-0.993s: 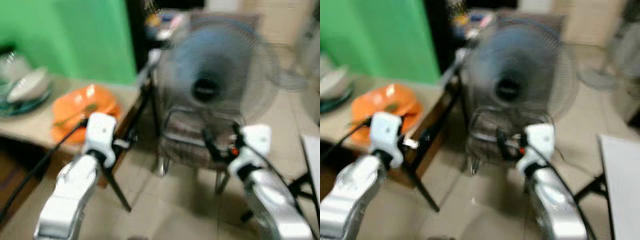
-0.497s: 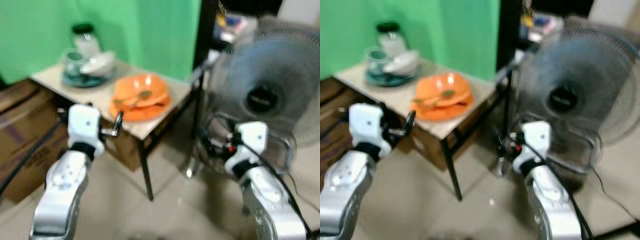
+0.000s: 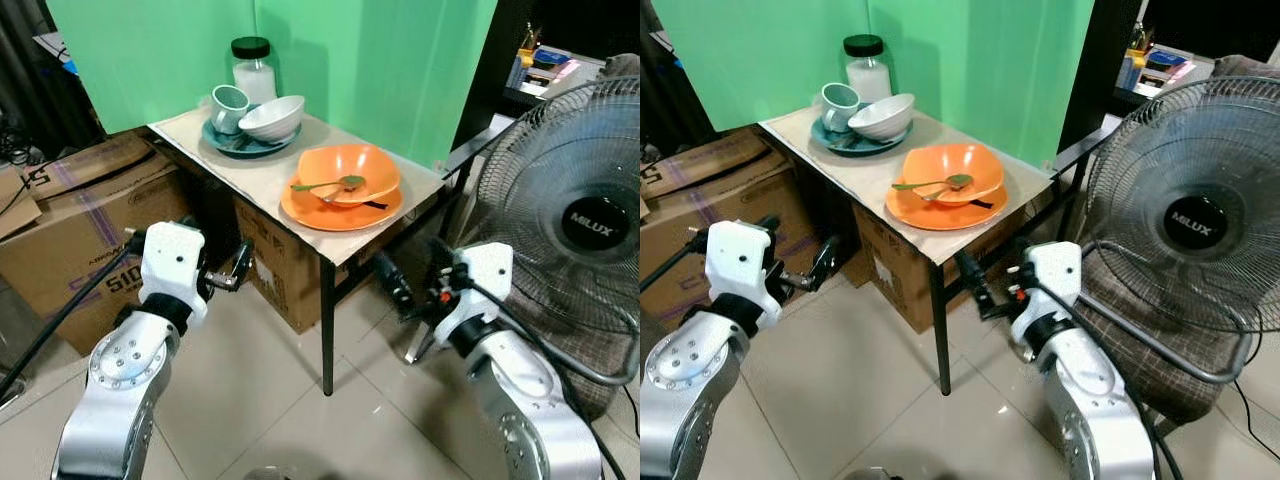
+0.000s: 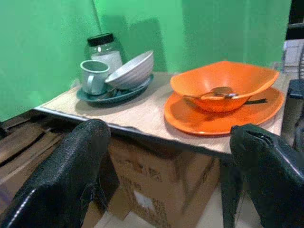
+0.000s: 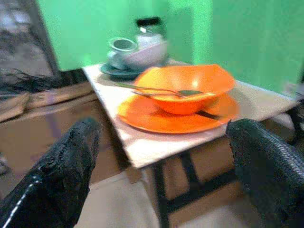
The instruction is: Setting the table
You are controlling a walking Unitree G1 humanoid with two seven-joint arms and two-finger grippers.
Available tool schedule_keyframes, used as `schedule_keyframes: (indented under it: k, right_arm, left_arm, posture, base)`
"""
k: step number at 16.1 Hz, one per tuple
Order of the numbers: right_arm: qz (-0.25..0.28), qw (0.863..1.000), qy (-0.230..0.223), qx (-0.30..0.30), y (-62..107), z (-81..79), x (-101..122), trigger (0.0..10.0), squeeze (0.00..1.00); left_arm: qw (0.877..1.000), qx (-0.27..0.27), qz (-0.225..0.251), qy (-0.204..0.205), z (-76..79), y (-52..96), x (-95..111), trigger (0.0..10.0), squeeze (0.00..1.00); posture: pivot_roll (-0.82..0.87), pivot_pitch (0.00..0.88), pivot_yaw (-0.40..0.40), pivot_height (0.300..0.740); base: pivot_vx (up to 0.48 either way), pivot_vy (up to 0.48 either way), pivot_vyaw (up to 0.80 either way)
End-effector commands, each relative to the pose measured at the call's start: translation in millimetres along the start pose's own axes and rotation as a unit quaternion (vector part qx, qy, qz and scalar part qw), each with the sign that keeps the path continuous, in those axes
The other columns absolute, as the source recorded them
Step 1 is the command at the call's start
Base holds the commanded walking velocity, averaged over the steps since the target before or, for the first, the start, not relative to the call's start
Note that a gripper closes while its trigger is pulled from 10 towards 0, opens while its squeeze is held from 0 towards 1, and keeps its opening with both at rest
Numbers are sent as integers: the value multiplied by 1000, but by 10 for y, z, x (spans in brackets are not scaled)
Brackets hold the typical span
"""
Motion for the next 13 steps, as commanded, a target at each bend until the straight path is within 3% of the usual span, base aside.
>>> schedule_keyframes:
  k: [1,5,13]
  right_arm:
    - [1,1000,2,-13,-34,44,19,10000,1000]
    - [2,1000,27,-5,-123,-2,77,10000,1000]
    - [-2,999,27,23,-196,-62,71,10000,1000]
  left_arm:
    - [1000,2,-1,-1,-32,-17,21,10000,1000]
    - [1000,-9,0,-9,-50,-66,64,10000,1000]
    - [1000,-4,-10,-5,-36,-28,11,10000,1000]
  posture:
    - [106,0,18,740]
    - [113,0,9,740]
    - [134,0,-6,740]
  base:
    - [274,0,800]
    - [278,0,198]
    - [278,0,0]
Point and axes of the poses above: a point about 5 cm out from each wrist's last joint towards the gripper, its own y axis pointing back from the gripper into the wrist, its own x axis along the axis of the wrist's last joint, z = x × y, the point moved 2 cm from there along -y, pointing out of the wrist towards the gripper, and after that the axes turned 7 degrees about y, right-handed, at the moved point
